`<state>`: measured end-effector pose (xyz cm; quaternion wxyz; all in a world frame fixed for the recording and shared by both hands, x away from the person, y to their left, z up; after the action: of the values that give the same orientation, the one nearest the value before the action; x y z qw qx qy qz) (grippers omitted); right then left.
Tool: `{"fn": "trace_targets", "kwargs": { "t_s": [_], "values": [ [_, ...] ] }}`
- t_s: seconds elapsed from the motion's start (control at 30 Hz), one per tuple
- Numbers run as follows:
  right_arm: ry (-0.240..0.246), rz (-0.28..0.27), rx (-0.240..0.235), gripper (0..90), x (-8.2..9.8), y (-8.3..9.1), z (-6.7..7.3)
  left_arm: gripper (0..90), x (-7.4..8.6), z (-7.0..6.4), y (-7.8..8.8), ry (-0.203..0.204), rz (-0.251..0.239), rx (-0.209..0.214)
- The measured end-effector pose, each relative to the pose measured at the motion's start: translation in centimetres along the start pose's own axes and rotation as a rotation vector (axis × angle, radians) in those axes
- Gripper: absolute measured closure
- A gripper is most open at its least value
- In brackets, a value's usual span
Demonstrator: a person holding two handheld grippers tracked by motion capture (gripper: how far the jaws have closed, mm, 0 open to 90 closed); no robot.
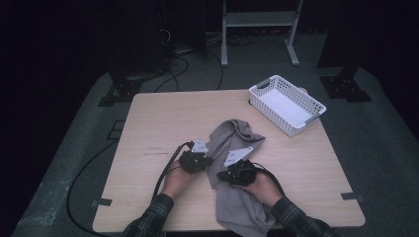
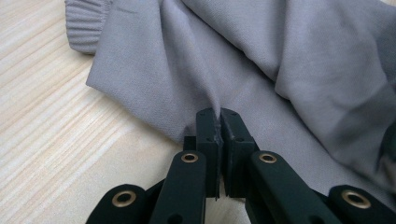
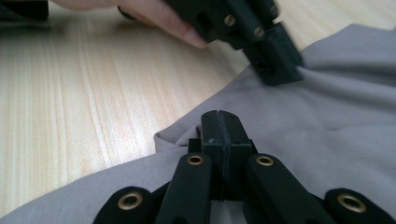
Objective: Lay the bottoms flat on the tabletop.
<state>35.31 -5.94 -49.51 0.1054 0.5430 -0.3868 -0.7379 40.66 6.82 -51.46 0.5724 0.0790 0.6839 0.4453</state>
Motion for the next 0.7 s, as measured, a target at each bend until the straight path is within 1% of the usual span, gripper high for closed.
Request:
{"fn": "trace_targets", "kwargs": {
  "t_s": [0.13, 0.23, 0.33, 0.37, 0.47, 0.53, 0.63, 0.7],
  "values": [
    [-0.016, -0.040, 0.029, 89.1, -0.2, 1.8, -1.1, 88.0, 0.0, 0.1, 0.0, -0.002, 0.003, 0.002],
    [-0.034, -0.067, 0.067, 89.1, -0.1, 3.5, -2.4, 88.2, 0.0, 0.1, 0.0, -0.004, 0.007, 0.004],
    [-0.056, -0.089, 0.119, 89.2, 0.4, 5.3, -3.8, 88.3, 0.0, 0.2, 0.0, 0.016, 0.002, 0.019],
    [-0.071, -0.099, 0.135, 89.1, 0.6, 6.1, -4.4, 88.3, 0.0, 0.3, 0.0, 0.019, 0.002, 0.020],
    [-0.096, -0.120, 0.180, 89.1, 1.3, 7.9, -5.6, 88.3, 0.0, 0.4, 0.1, 0.031, 0.002, 0.029],
    [-0.113, -0.130, 0.211, 89.2, 2.0, 9.2, -6.4, 88.3, 0.0, 0.5, 0.1, 0.026, 0.009, 0.026],
    [-0.151, -0.146, 0.249, 89.2, 3.3, 10.8, -7.5, 88.4, 0.1, 0.8, 0.3, 0.031, 0.012, 0.024],
    [-0.172, -0.145, 0.276, 89.2, 4.1, 11.6, -8.2, 88.4, 0.1, 1.0, 0.5, 0.037, 0.005, 0.022]
  ]
}}
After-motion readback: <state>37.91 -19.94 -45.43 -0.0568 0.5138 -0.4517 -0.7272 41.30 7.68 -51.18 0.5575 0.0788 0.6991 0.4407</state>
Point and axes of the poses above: each handheld gripper's, and its own axes: y roughly backward along the jaws, x roughly out of its underside, z roughly to its left, the point moved 6 cm from there along -y, roughly forward along the jaws, and after that the axes turned 4 degrees about -y, right-handed, at the moved point
